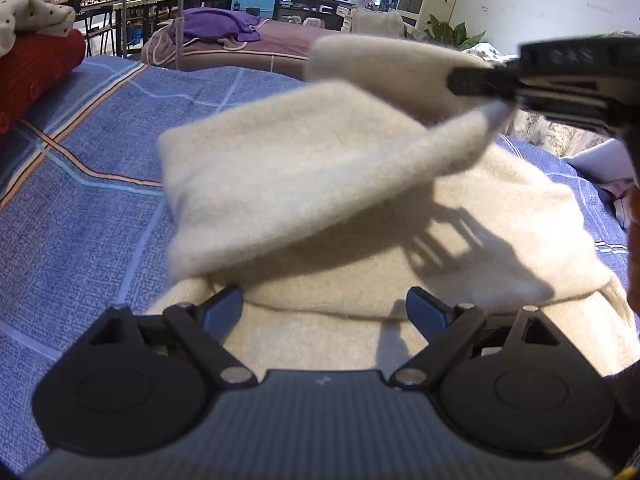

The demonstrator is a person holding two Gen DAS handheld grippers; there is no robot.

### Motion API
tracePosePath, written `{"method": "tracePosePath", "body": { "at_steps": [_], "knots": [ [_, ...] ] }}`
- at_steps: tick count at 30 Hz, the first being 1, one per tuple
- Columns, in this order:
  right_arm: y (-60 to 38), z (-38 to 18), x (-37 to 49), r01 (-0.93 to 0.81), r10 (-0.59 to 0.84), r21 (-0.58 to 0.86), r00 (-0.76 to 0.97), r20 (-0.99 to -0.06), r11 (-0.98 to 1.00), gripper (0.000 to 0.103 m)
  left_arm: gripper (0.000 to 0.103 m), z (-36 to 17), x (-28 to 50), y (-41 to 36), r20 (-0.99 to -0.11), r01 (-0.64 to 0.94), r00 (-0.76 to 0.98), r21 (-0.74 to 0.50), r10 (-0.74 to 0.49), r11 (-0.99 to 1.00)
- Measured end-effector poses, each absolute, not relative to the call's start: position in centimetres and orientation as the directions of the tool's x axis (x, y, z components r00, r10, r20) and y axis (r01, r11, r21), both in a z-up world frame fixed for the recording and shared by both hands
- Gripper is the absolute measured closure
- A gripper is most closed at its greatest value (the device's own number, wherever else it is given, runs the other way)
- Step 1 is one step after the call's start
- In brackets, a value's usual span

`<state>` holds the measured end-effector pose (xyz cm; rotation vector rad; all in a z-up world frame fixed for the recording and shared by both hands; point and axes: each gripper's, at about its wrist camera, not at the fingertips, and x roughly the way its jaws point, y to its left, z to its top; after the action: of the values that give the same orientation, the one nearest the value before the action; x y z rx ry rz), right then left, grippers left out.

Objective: Fold small clothes
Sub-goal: 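Release the folded side and withdraw both grippers from the sweater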

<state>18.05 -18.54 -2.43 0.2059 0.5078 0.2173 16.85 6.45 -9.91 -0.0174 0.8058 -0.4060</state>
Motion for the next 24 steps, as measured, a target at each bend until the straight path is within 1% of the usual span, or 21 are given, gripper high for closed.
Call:
{"method": "tracePosePath", "body": {
  "at_steps": [2,4,5,6,8,10,12,13,16,17,19,20,21,23,24],
  "knots": [
    [-20.1,-3.2,15.3,-0.095,0.210,0.258,0.860,-0.465,0.961,0.091,0.013,-10.0,16.9,6.4,-0.701,0.350,0.618,-0.160,-0.356,0.923],
    [-21.4,-5.2,13.5,-0.025,0.203,0.315,0.813,-0.546,0.949,0.089,0.013,-10.1,16.7,6.5,-0.699,0.344,0.618,-0.169,-0.359,0.923],
    [-22.0,-7.0,13.6,-0.001,0.241,0.370,0.760,-0.604,0.929,0.082,0.012,-10.1,16.7,6.5,-0.701,0.342,0.616,-0.172,-0.359,0.924],
    [-22.5,-8.2,12.8,0.019,0.266,0.410,0.732,-0.627,0.912,0.075,0.012,-10.2,16.8,6.5,-0.702,0.340,0.616,-0.173,-0.358,0.924],
    [-23.4,-9.7,11.5,0.057,0.276,0.443,0.710,-0.648,0.895,0.040,0.011,-10.1,16.9,6.4,-0.706,0.342,0.612,-0.170,-0.357,0.924],
    [-24.5,-9.5,10.3,0.104,0.251,0.461,0.723,-0.644,0.881,0.028,0.009,-10.1,17.0,6.3,-0.709,0.349,0.610,-0.160,-0.354,0.923],
    [-25.6,-8.5,9.6,0.133,0.225,0.479,0.754,-0.618,0.868,0.013,0.009,-10.1,17.1,6.2,-0.712,0.352,0.608,-0.154,-0.350,0.923],
    [-26.1,-7.7,9.2,0.146,0.203,0.482,0.775,-0.598,0.864,0.000,0.008,-10.2,17.1,6.2,-0.712,0.351,0.609,-0.152,-0.349,0.924],
    [-27.6,-6.1,9.0,0.191,0.114,0.458,0.820,-0.560,0.868,0.000,0.007,-10.2,17.3,6.1,-0.713,0.350,0.610,-0.151,-0.347,0.924],
    [-28.0,-5.7,9.2,0.201,0.086,0.430,0.823,-0.561,0.880,0.000,0.007,-10.1,17.2,6.1,-0.713,0.352,0.609,-0.150,-0.348,0.924],
    [-28.4,-5.7,10.3,0.258,-0.029,0.283,0.785,-0.619,0.924,0.000,0.007,-10.1,17.1,6.3,-0.712,0.360,0.607,-0.148,-0.352,0.921],
    [-29.0,-6.0,10.6,0.288,-0.075,0.240,0.769,-0.634,0.927,0.000,0.007,-10.2,17.1,6.5,-0.712,0.364,0.605,-0.150,-0.356,0.919],
    [-30.0,-6.8,10.8,0.314,-0.097,0.238,0.764,-0.637,0.919,0.000,0.007,-10.2,17.0,6.7,-0.711,0.368,0.603,-0.152,-0.360,0.917],
    [-31.6,-8.3,11.3,0.325,-0.061,0.291,0.754,-0.654,0.900,0.000,0.007,-10.2,17.0,6.9,-0.711,0.375,0.601,-0.153,-0.365,0.914],
    [-32.1,-9.1,11.8,0.302,0.002,0.342,0.746,-0.666,0.890,0.000,0.007,-10.2,17.0,6.9,-0.712,0.379,0.600,-0.149,-0.365,0.913]
  ]
}}
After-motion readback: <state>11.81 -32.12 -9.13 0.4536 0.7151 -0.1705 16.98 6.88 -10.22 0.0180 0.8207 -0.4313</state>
